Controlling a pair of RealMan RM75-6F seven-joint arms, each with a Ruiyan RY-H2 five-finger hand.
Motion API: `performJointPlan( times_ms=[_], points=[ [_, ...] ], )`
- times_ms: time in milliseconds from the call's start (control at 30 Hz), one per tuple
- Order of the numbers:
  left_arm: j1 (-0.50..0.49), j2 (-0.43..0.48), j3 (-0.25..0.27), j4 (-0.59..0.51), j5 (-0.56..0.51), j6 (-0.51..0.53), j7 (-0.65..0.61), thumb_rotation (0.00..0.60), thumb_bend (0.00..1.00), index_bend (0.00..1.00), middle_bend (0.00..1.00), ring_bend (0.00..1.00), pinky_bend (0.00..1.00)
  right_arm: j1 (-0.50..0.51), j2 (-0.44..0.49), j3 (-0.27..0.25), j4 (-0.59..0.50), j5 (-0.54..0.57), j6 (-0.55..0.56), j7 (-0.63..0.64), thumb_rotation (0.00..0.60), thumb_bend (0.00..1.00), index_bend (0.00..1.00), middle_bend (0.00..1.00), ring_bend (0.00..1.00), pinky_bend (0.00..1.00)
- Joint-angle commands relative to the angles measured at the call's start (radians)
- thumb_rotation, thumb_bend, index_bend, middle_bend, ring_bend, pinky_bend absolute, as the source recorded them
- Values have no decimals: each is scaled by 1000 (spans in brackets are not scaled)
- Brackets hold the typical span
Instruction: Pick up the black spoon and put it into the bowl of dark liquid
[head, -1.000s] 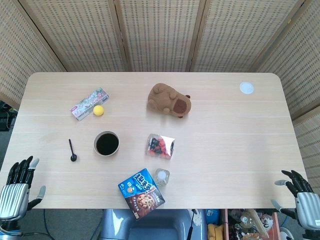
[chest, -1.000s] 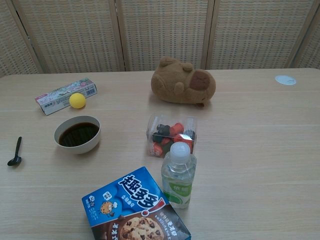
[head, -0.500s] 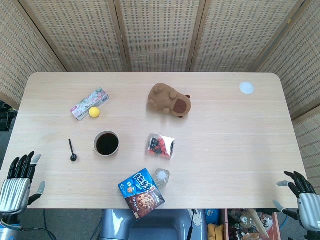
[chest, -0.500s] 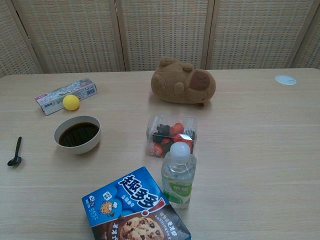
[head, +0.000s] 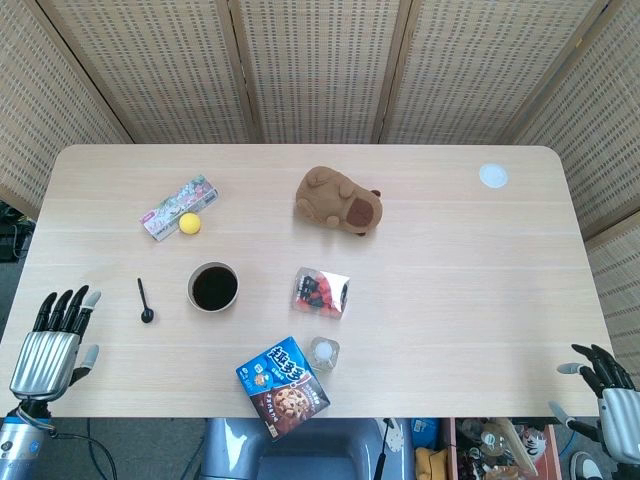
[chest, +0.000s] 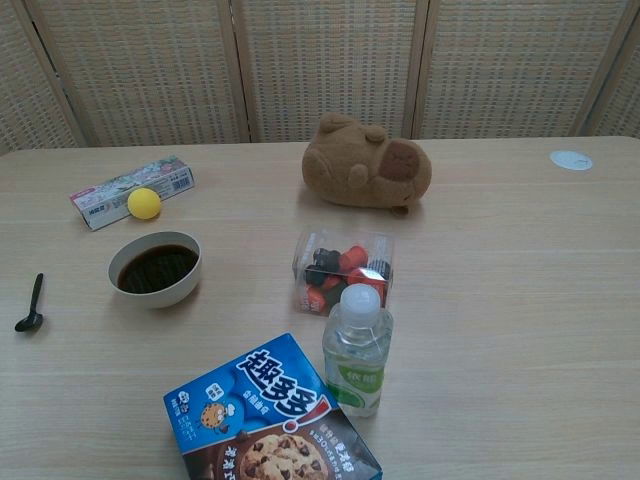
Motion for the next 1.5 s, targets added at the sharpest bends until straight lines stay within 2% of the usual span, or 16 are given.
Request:
performJointPlan(
  times_ms=[33,67,133,233,333,500,667,867,1067,1500],
  points=[
    [-27,4,-9,12,-15,-34,22,600,525,43,195,82,27,-2,-1,0,2,2,-1,2,600,300,429,292,149,244],
    [-34,6,-11,12,-21,-47,32,600,588,59,229,112,49,-2,-1,0,3,3,-1,4,600,300,429,292,149,244],
    [-50,15,-14,13,-37,-74,64,600,761,88,316,177,155,-3,-2,0,5,5,-3,5,600,300,429,292,149,244],
    [-72,31,-16,5,-63,-118,120,600,926,91,387,232,294,-4,-2,-1,7,6,-7,8,600,299,429,292,149,244],
    [-98,54,-15,-14,-109,-181,178,600,998,105,468,298,369,-3,-4,-1,10,6,-9,10,600,299,429,292,149,244],
    [-144,91,-13,-40,-206,-289,272,600,1000,153,609,409,462,-3,-6,-1,14,8,-14,13,600,300,429,292,149,244],
    [-179,99,-20,-45,-293,-341,336,600,1000,158,660,465,490,-5,-9,-1,19,12,-16,17,600,300,429,294,149,244],
    [-224,103,-13,-46,-398,-411,399,600,1000,158,666,471,492,-5,-11,0,25,14,-21,21,600,299,429,296,149,244],
    [-304,77,-1,13,-516,-560,394,600,1000,158,666,471,492,-3,-12,0,28,13,-25,22,600,299,429,297,149,245],
    [-385,-9,43,101,-620,-621,410,600,1000,158,666,471,492,-10,-6,3,24,19,-20,17,600,299,429,297,149,245]
  ],
)
